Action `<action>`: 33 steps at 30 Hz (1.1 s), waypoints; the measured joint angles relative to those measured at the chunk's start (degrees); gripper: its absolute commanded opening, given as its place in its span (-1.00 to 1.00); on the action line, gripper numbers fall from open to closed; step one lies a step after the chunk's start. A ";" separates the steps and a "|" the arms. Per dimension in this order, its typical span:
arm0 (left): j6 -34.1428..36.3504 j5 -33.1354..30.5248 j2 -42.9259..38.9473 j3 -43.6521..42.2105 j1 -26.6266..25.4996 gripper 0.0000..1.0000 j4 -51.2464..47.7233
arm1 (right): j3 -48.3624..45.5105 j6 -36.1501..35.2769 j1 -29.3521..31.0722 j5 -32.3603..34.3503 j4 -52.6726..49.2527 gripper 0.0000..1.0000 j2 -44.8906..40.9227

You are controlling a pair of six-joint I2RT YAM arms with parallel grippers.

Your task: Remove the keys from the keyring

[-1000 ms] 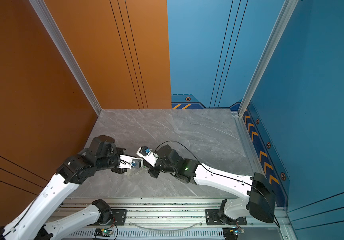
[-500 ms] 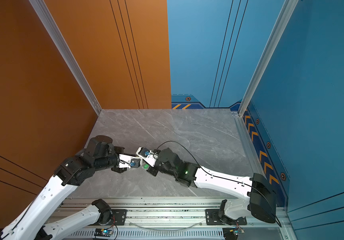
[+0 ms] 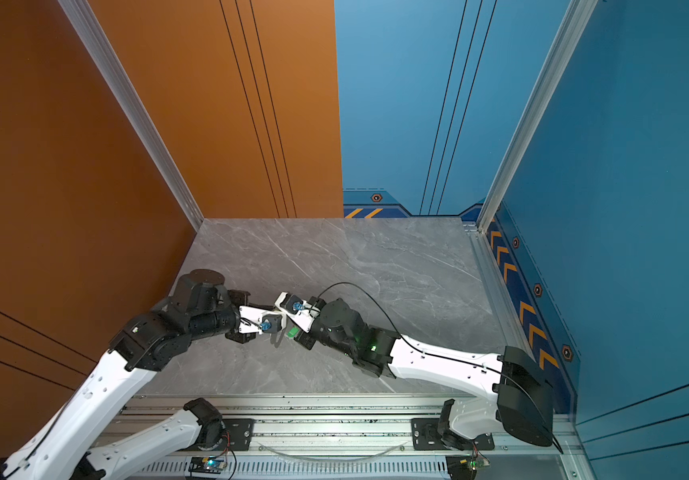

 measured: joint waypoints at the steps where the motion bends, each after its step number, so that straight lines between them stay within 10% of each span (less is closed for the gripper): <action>1: -0.24 0.39 0.07 0.00 0.26 -1.00 0.35 | -0.42 0.37 -0.15 -0.04 0.63 -0.96 -0.02; 33: -4.31 6.56 0.98 -1.36 7.89 -1.00 4.59 | -2.97 -2.86 1.77 4.26 5.77 -1.00 -1.27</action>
